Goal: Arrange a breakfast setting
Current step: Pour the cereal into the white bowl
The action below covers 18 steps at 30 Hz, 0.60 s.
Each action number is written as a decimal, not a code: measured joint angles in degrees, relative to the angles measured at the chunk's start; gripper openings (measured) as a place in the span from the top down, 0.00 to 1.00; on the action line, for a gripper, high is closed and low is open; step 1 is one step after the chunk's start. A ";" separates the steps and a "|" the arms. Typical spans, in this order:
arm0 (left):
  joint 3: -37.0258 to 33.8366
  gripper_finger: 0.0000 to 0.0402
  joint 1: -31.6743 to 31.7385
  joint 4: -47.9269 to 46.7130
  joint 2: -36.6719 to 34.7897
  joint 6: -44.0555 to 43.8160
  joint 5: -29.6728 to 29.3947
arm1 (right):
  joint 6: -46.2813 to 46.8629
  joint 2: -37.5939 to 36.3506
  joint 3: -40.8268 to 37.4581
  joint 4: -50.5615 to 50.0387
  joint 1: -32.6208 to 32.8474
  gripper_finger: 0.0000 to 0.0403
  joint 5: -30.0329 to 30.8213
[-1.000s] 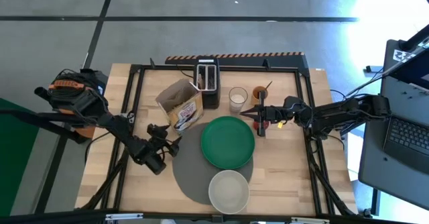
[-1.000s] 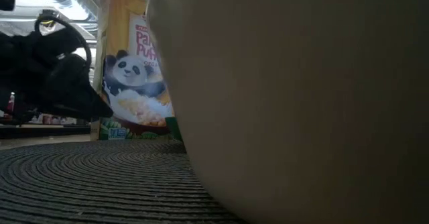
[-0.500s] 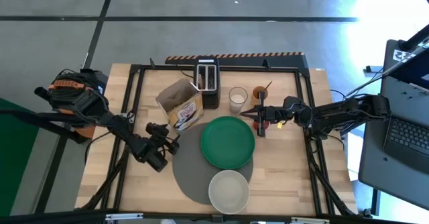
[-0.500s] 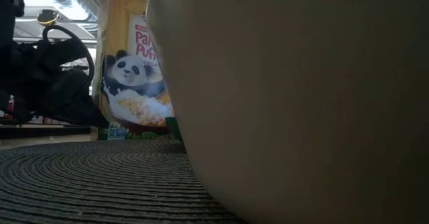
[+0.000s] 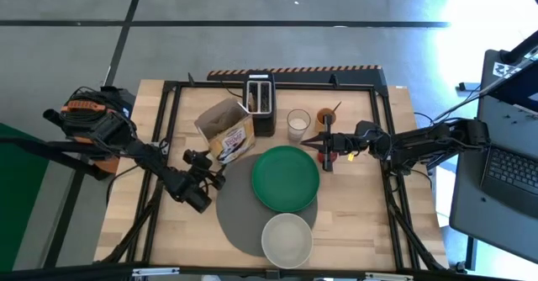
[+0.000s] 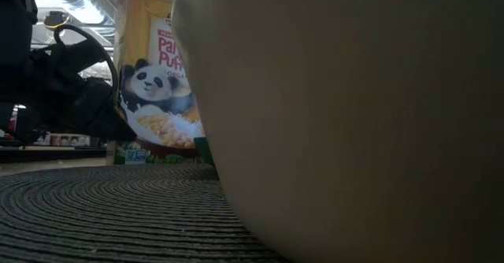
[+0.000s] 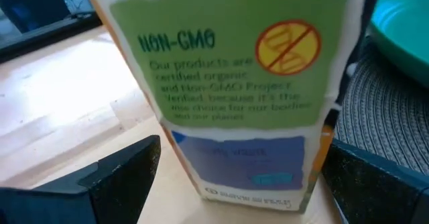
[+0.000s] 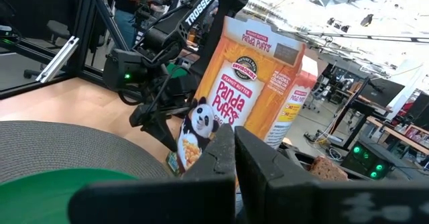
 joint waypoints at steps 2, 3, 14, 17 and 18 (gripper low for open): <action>0.00 0.02 0.00 0.00 0.00 0.61 -0.80 | 0.00 0.00 0.00 0.02 0.00 1.00 0.00; 0.00 0.02 0.00 0.00 0.00 0.79 -1.32 | 0.00 0.00 0.00 0.02 0.00 1.00 0.00; 0.00 0.03 1.00 1.84 0.00 1.49 -4.06 | 0.00 0.00 0.00 0.04 0.01 1.00 0.00; -0.02 0.05 0.47 4.38 0.00 4.40 -4.53 | 0.00 -0.01 0.00 0.04 0.01 1.00 0.00; 0.00 0.06 0.29 5.38 0.00 5.55 -4.79 | 0.00 0.00 0.00 0.02 -0.01 1.00 0.00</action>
